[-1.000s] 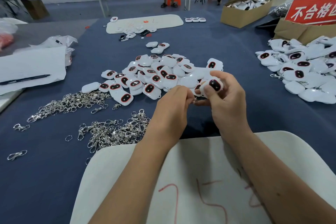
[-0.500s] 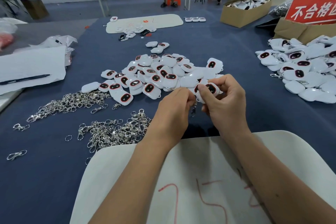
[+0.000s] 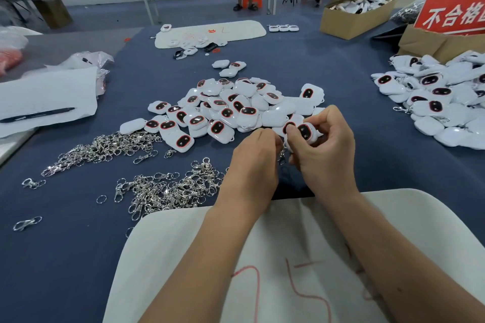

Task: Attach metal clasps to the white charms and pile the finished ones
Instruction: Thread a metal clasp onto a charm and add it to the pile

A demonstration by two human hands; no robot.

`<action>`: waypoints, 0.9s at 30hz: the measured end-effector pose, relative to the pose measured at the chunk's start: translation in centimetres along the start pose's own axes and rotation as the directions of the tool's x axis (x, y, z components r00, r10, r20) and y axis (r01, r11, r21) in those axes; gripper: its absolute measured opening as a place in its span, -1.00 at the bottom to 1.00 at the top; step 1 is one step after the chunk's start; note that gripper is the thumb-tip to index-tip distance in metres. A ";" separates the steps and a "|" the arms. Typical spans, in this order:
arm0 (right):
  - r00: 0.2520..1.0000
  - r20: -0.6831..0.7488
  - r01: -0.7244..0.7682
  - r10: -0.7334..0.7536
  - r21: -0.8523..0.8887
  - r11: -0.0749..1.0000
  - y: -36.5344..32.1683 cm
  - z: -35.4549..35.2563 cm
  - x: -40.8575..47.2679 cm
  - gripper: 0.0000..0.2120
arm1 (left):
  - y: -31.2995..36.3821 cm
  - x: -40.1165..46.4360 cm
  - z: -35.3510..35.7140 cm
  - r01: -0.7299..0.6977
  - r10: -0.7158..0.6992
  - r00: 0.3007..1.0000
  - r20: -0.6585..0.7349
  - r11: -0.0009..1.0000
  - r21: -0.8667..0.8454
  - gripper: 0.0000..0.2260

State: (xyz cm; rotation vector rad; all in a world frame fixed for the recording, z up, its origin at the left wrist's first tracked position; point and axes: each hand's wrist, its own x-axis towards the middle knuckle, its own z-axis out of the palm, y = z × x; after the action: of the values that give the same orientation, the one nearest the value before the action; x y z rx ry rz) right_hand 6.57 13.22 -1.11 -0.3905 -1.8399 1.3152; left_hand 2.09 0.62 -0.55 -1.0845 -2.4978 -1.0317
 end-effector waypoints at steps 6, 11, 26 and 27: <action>0.980 0.042 -0.198 0.193 0.267 0.943 -0.1 0.0 0.0 -0.75 | -0.1 -0.1 0.1 0.034 -0.056 0.995 -0.081 0.969 -0.246 -0.92; 0.943 0.132 -0.332 0.305 0.403 0.853 0.0 -0.1 0.4 -0.82 | -0.4 0.0 0.0 -0.084 0.014 0.979 -0.206 0.938 -0.336 -0.90; 0.904 0.333 -0.389 0.270 0.374 0.842 0.1 0.0 0.3 -0.82 | -1.0 0.3 -0.4 0.070 -0.188 0.947 -0.259 0.911 -0.406 -0.85; 0.902 0.353 -0.383 0.249 0.387 0.839 0.1 0.0 0.3 -0.86 | -1.2 0.4 -0.5 0.086 -0.203 0.946 -0.253 0.908 -0.409 -0.85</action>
State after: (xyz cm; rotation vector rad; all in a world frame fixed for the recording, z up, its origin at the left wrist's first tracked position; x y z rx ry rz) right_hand 6.41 13.48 -1.05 -0.2707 -1.6678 2.0737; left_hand 0.96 -0.06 -0.59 -0.7676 -2.2115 -1.6615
